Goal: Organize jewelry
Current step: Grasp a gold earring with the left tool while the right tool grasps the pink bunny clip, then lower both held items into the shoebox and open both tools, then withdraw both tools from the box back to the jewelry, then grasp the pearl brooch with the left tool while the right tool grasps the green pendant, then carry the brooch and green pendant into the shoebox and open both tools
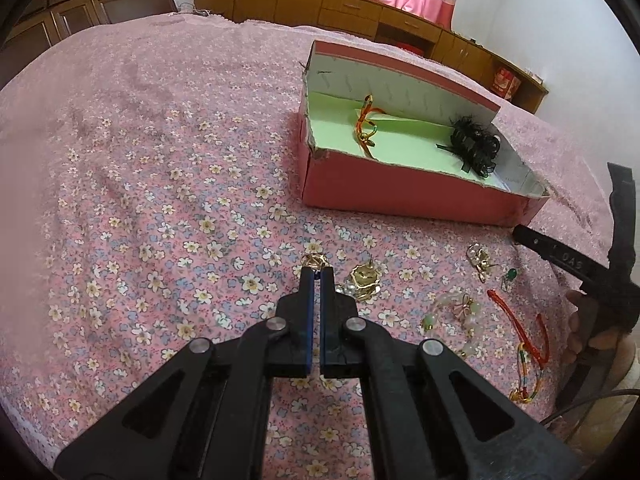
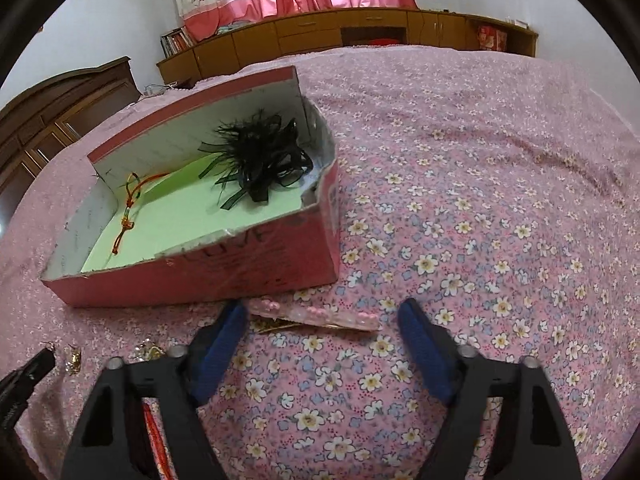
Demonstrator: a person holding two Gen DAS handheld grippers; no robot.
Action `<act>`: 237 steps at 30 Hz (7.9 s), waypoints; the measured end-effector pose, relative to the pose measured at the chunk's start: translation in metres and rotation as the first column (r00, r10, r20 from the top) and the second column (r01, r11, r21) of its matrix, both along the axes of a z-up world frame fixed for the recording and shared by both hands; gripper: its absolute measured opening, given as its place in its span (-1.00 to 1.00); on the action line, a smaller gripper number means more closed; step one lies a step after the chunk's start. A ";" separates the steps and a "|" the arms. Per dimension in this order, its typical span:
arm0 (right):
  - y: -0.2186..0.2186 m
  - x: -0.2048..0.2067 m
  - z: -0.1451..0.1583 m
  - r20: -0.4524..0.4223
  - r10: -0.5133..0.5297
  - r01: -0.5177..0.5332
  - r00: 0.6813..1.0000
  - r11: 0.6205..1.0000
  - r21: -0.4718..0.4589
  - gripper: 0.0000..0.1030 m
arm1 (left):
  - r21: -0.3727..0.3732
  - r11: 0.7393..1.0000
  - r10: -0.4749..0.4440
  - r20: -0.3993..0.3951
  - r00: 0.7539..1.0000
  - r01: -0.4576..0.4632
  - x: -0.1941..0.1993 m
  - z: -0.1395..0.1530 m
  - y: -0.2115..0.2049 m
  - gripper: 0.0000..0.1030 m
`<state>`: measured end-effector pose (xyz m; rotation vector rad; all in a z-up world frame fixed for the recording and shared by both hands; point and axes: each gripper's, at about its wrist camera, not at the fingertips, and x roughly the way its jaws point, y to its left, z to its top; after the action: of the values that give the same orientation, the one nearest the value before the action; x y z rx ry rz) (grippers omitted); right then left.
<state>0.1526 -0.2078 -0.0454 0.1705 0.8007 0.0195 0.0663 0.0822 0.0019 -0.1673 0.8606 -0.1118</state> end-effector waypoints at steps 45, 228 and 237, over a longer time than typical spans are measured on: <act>0.025 -0.021 0.086 0.381 0.179 -0.162 0.907 0.984 -0.075 0.30 | 0.033 0.997 -0.069 0.228 0.971 0.063 0.054 0.074 -0.041 -1.00; 0.037 -0.074 0.082 0.351 0.337 -0.366 0.874 0.931 0.018 -0.78 | 0.041 0.994 -0.110 0.274 0.955 0.103 0.010 0.081 -0.047 -0.92; 0.047 -0.055 0.103 0.411 0.340 -0.365 0.846 0.931 -0.018 -0.78 | 0.048 0.995 -0.095 0.333 0.938 0.084 0.034 0.098 -0.045 -0.91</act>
<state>0.0977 -0.1605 0.0580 0.0687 0.4013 0.4192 0.1004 0.0370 0.0996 -0.0742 0.5288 -0.2050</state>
